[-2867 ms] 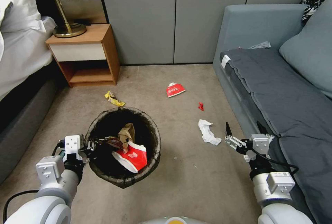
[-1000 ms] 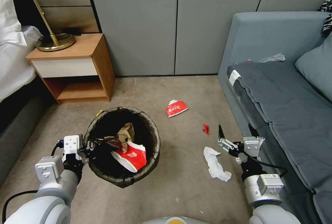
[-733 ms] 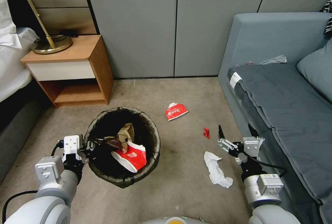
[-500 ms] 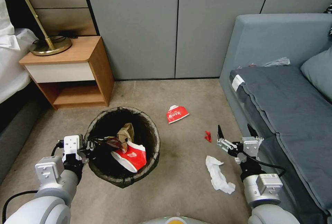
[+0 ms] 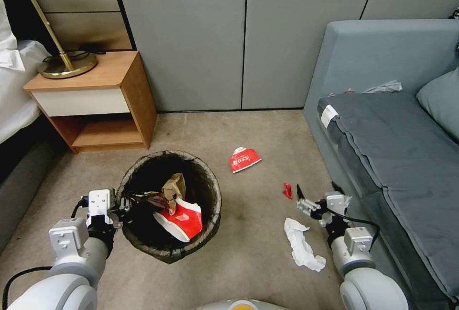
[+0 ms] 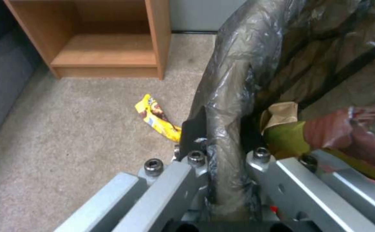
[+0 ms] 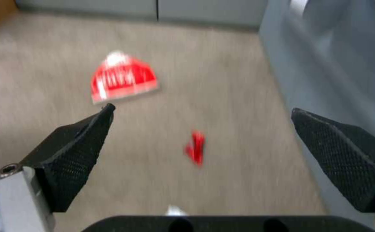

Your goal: Pick up the trash bin, then pick up the garbage from the floor and place it into the trash bin.

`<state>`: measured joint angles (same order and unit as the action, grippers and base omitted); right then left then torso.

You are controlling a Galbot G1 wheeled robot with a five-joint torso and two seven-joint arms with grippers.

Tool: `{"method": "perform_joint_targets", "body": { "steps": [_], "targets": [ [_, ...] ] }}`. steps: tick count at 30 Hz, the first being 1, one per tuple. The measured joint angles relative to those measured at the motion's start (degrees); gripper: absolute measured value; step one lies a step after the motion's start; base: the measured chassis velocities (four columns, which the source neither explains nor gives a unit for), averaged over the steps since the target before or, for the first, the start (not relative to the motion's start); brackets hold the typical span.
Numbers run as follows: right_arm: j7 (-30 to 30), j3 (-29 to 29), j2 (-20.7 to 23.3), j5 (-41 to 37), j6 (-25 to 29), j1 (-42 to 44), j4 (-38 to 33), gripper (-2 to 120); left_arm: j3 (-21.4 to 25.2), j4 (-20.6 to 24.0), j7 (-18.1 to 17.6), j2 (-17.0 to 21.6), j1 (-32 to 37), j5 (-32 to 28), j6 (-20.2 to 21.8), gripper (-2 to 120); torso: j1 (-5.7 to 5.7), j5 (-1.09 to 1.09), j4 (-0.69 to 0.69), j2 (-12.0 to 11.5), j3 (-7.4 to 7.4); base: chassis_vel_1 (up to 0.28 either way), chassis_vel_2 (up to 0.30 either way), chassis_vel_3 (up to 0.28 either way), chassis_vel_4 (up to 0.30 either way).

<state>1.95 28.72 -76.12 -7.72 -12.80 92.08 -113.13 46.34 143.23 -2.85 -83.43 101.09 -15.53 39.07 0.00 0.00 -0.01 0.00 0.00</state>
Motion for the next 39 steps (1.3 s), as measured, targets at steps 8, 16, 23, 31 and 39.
{"method": "perform_joint_targets", "body": {
  "steps": [8, 16, 23, 31, 39],
  "targets": [
    [-2.7, -0.3, 1.3, -2.7, -0.6, -4.3, 10.4, 100, 0.5, 0.0, -0.1, 0.9, 0.4, -0.3, 0.0, 1, 0.00, -0.01, 0.00, 0.0, 0.00, 0.000, 0.000, 0.000, 0.000],
    [-3.3, -2.7, 1.2, -5.5, -1.9, -7.9, 18.4, 100, 0.7, 0.0, -0.1, 1.4, 0.7, -0.1, -0.3, 1, 0.00, 0.00, 0.00, 0.0, 0.00, 0.000, 0.000, 0.000, 0.000],
    [-2.9, -4.7, 0.7, -7.0, -2.9, -10.8, 24.2, 100, 0.7, 0.0, -0.1, 1.3, 0.9, 0.0, -0.4, 1, 0.00, -0.01, 0.01, 0.0, 0.00, 0.000, 0.000, 0.000, 0.000],
    [-1.9, -6.2, -0.3, -7.0, -2.7, -13.8, 30.7, 100, 0.9, 0.0, -0.1, 1.0, 1.6, 0.2, -0.4, 1, 0.00, 0.00, 0.01, 0.0, 0.00, 0.000, 0.000, 0.000, 0.000],
    [-1.3, -7.3, -0.8, -6.8, -1.2, -16.1, 35.6, 100, 1.0, 0.0, -0.1, 0.9, 2.1, 0.6, -0.4, 1, 0.00, 0.00, 0.01, 0.0, 0.00, 0.000, 0.000, 0.000, 0.000]
  ]
}}
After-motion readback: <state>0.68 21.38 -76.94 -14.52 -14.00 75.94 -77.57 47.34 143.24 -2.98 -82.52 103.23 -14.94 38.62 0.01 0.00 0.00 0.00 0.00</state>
